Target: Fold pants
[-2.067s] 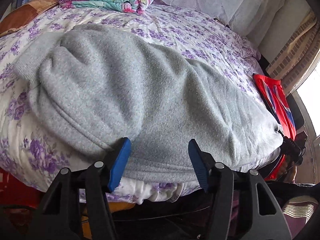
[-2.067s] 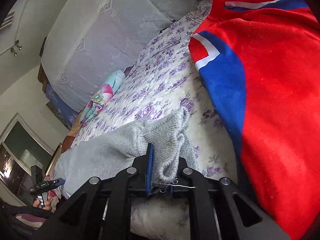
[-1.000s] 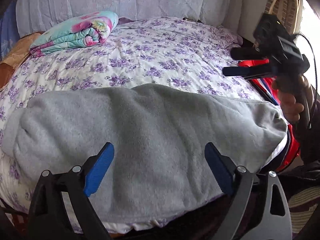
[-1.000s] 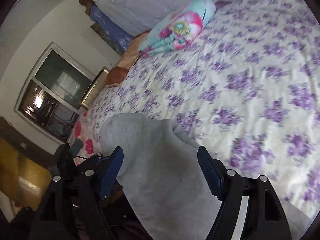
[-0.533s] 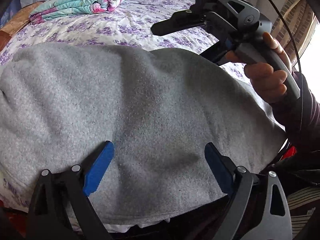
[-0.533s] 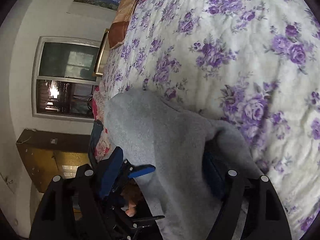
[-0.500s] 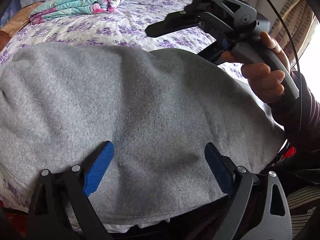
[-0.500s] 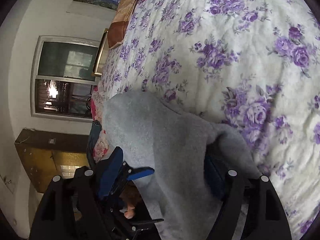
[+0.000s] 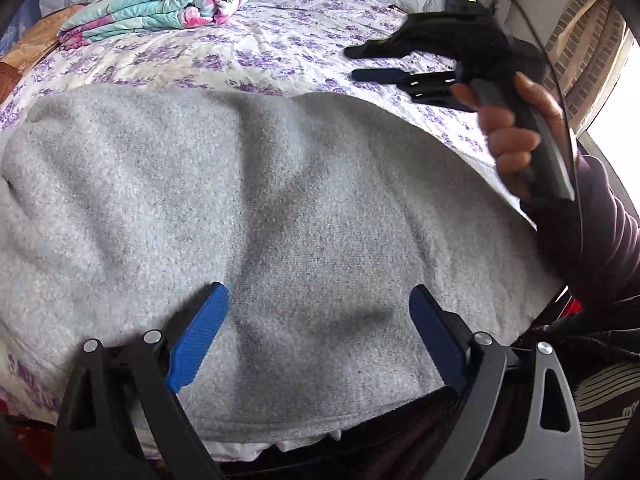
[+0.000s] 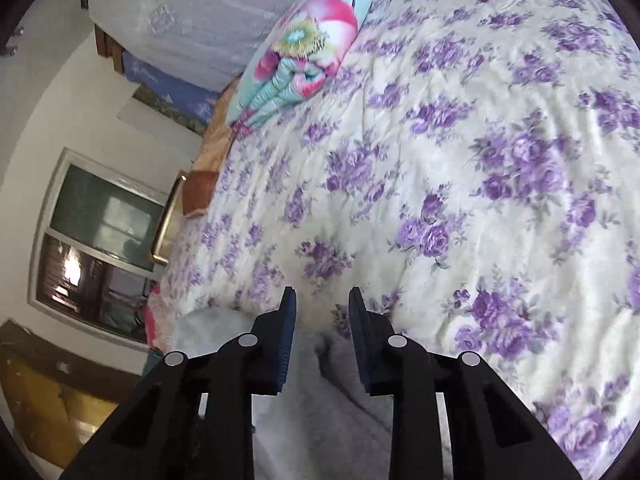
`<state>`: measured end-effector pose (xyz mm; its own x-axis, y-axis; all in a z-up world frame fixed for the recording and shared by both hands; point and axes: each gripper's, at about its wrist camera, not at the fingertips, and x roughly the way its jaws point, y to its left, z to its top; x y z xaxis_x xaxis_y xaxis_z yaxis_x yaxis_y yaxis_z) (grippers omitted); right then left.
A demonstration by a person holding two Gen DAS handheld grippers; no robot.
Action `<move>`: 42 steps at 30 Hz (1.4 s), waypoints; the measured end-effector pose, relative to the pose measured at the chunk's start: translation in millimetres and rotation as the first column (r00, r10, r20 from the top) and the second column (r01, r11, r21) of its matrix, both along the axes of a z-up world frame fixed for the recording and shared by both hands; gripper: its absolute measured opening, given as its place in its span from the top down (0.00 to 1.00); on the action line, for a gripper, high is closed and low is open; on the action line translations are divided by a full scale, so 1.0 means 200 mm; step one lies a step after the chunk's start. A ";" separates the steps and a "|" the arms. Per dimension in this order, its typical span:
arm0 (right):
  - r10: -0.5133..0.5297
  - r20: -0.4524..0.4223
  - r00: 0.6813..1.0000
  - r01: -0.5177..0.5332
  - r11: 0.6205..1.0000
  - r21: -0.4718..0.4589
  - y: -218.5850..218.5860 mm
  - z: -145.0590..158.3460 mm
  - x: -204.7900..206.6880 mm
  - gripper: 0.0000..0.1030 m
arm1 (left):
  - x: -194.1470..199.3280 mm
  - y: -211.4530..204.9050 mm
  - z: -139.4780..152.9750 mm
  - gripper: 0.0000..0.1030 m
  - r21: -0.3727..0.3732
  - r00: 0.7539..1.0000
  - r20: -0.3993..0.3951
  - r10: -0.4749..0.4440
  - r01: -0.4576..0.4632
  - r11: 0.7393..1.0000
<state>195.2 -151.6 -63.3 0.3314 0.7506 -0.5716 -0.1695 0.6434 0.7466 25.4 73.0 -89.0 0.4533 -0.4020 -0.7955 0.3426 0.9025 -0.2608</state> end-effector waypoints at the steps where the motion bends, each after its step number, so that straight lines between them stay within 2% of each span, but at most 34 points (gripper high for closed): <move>1: 0.024 0.021 0.999 -0.024 1.000 0.009 -0.01 0.06 -0.06 0.72 | -0.02 0.01 0.03 0.14 0.009 1.000 0.020 0.002 -0.002 1.000; 4: 0.130 0.130 0.983 -0.128 0.992 -0.021 0.01 0.23 -0.31 0.71 | -0.10 0.04 0.20 0.13 0.045 0.983 0.183 0.008 -0.017 0.999; 5: 0.154 0.143 0.978 -0.153 0.988 -0.019 0.02 0.25 -0.40 0.69 | -0.12 0.07 0.26 0.12 0.031 0.974 0.225 0.020 -0.028 0.999; 6: 0.173 0.136 0.975 -0.173 0.985 -0.012 0.04 0.25 -0.47 0.63 | -0.11 0.10 0.30 0.07 0.015 0.970 0.241 0.038 -0.043 0.999; 7: 0.182 0.122 0.976 -0.183 0.983 -0.008 0.07 0.23 -0.53 0.53 | -0.09 0.14 0.31 0.05 0.002 0.967 0.245 0.066 -0.069 0.998; 8: 0.179 0.112 0.977 -0.177 0.984 -0.034 0.09 0.20 -0.60 0.48 | -0.04 0.19 0.30 0.05 -0.002 0.966 0.233 0.110 -0.112 0.994; 9: 0.162 0.107 0.981 -0.153 0.984 -0.091 0.12 0.16 -0.65 0.41 | 0.00 0.24 0.27 0.05 0.004 0.967 0.213 0.143 -0.147 0.989; 10: 0.132 0.110 0.985 -0.113 0.980 -0.161 0.11 0.10 -0.70 0.40 | 0.05 0.31 0.21 0.05 0.033 0.964 0.184 0.192 -0.201 0.979; 11: 0.091 0.117 0.989 -0.065 0.975 -0.211 0.09 0.03 -0.74 0.40 | 0.12 0.41 0.10 0.06 0.075 0.954 0.115 0.277 -0.286 0.955; 12: 0.042 0.117 0.992 -0.011 0.968 -0.251 0.05 -0.06 -0.76 0.44 | 0.15 0.50 0.01 0.12 0.028 0.950 0.043 0.309 -0.310 0.950; 13: 0.011 0.111 0.994 0.017 0.968 -0.249 -0.01 -0.17 -0.77 0.69 | 0.12 0.55 0.00 0.13 -0.036 0.951 0.083 0.298 -0.296 0.955; 14: -0.017 0.197 0.980 0.059 0.976 -0.210 -0.09 -0.23 -0.80 0.87 | 0.11 0.54 0.00 0.15 -0.017 0.953 0.104 0.283 -0.283 0.959; 15: -0.046 0.223 0.974 0.090 0.977 -0.191 -0.16 -0.26 -0.82 1.00 | 0.10 0.53 0.00 0.16 0.004 0.954 0.119 0.276 -0.279 0.960; 16: -0.051 0.212 0.976 0.076 0.991 -0.112 -0.21 -0.27 -0.84 0.98 | 0.10 0.50 0.00 0.16 0.025 0.951 0.133 0.278 -0.283 0.959; 17: -0.055 0.211 0.976 0.078 0.992 -0.102 -0.24 -0.24 -0.86 0.96 | 0.09 0.48 0.00 0.16 0.042 0.948 0.141 0.287 -0.295 0.955; 18: -0.064 0.215 0.975 0.095 0.986 -0.135 -0.26 -0.20 -0.88 0.93 | 0.09 0.48 0.01 0.16 0.044 0.944 0.145 0.298 -0.307 0.951; 20: -0.095 0.257 0.962 0.143 0.974 -0.175 -0.34 -0.12 -0.97 0.71 | 0.08 0.47 0.05 0.16 0.032 0.937 0.145 0.318 -0.326 0.945; 21: -0.121 0.291 0.949 0.181 0.965 -0.190 -0.37 -0.08 -1.03 0.52 | 0.06 0.46 0.07 0.15 0.025 0.935 0.151 0.321 -0.328 0.944; 22: -0.159 0.336 0.928 0.236 0.950 -0.202 -0.42 -0.04 -1.10 0.43 | 0.02 0.45 0.11 0.15 0.012 0.937 0.155 0.314 -0.320 0.947; 24: -0.234 0.406 0.883 0.342 0.914 -0.218 -0.54 0.02 -1.26 0.42 | -0.09 0.36 0.18 0.14 -0.052 0.956 0.161 0.246 -0.241 0.969; 26: -0.309 0.433 0.847 0.432 0.875 -0.220 -0.65 0.02 -1.38 0.40 | -0.19 0.23 0.24 0.13 -0.073 0.966 0.207 0.157 -0.145 0.987; 27: -0.346 0.423 0.838 0.472 0.848 -0.241 -0.70 -0.03 -1.40 0.40 | -0.23 0.15 0.25 0.09 -0.055 0.965 0.236 0.115 -0.105 0.993; 28: -0.368 0.380 0.849 0.483 0.831 -0.275 -0.75 -0.10 -1.39 0.50 | -0.25 0.08 0.24 0.05 -0.018 0.965 0.250 0.080 -0.078 0.997; 29: -0.374 0.320 0.870 0.468 0.832 -0.299 -0.79 -0.17 -1.36 0.59 | -0.23 -0.01 0.18 0.05 0.046 0.973 0.228 0.046 -0.058 0.997; 30: -0.382 0.324 0.865 0.479 0.822 -0.309 -0.81 -0.22 -1.35 0.71 | -0.20 -0.07 0.10 0.05 0.104 0.982 0.183 0.036 -0.055 0.993; 31: -0.382 0.344 0.858 0.486 0.820 -0.301 -0.81 -0.22 -1.35 0.71 | -0.14 -0.09 -0.01 0.05 0.150 0.991 0.123 0.053 -0.071 0.986; 32: -0.386 0.338 0.858 0.486 0.824 -0.293 -0.81 -0.22 -1.34 0.70 | -0.13 -0.10 -0.07 0.05 0.156 0.989 0.131 0.065 -0.085 0.984; 33: -0.393 0.335 0.857 0.486 0.831 -0.270 -0.82 -0.20 -1.34 0.66 | -0.15 -0.13 -0.06 0.05 0.181 0.981 0.185 0.061 -0.095 0.979; 34: -0.392 0.346 0.852 0.478 0.852 -0.213 -0.83 -0.17 -1.37 0.62 | -0.16 -0.16 -0.06 0.05 0.211 0.982 0.178 0.069 -0.107 0.972; 35: -0.393 0.373 0.840 0.474 0.868 -0.152 -0.84 -0.13 -1.41 0.61 | -0.17 -0.16 -0.03 0.05 0.194 0.982 0.166 0.085 -0.117 0.974; 36: -0.394 0.406 0.824 0.474 0.873 -0.114 -0.86 -0.08 -1.47 0.55 | -0.18 -0.15 0.00 0.05 0.151 0.984 0.154 0.085 -0.108 0.983; 37: -0.389 0.444 0.807 0.474 0.876 -0.093 -0.88 -0.04 -1.54 0.46 | -0.19 -0.14 0.02 0.05 0.112 0.985 0.149 0.082 -0.099 0.989; 39: -0.380 0.486 0.787 0.480 0.872 -0.096 -0.91 0.01 -1.64 0.40 | -0.23 -0.13 0.08 0.05 0.068 0.983 0.165 0.084 -0.097 0.993; 42: -0.430 0.437 0.790 0.514 0.853 -0.089 -1.00 -0.05 -1.75 0.40 | -0.25 -0.12 0.12 0.05 0.040 0.983 0.162 0.084 -0.092 0.995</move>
